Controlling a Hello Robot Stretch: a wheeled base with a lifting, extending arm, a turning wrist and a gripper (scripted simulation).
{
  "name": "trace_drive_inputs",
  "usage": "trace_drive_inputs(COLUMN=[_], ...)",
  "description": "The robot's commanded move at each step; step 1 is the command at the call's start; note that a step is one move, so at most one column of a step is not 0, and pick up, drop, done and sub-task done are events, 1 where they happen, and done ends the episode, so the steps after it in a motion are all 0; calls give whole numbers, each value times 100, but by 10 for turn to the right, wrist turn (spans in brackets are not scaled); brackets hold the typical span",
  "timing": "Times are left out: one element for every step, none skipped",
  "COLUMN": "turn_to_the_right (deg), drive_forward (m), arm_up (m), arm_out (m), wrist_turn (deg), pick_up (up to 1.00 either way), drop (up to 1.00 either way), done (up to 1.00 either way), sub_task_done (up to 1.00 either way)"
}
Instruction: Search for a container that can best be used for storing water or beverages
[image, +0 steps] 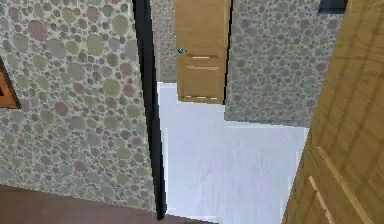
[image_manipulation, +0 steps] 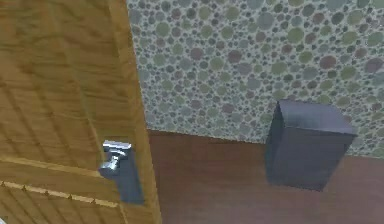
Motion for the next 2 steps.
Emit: trace_drive_inputs(turn_to_the_right=[0, 0], drive_forward=[100, 40], arm_up=[0, 0], arm_out=[0, 0], wrist_turn=[0, 0], pick_up=[0, 0], drop=[0, 0], done=[0, 0], sub_task_done=[0, 0])
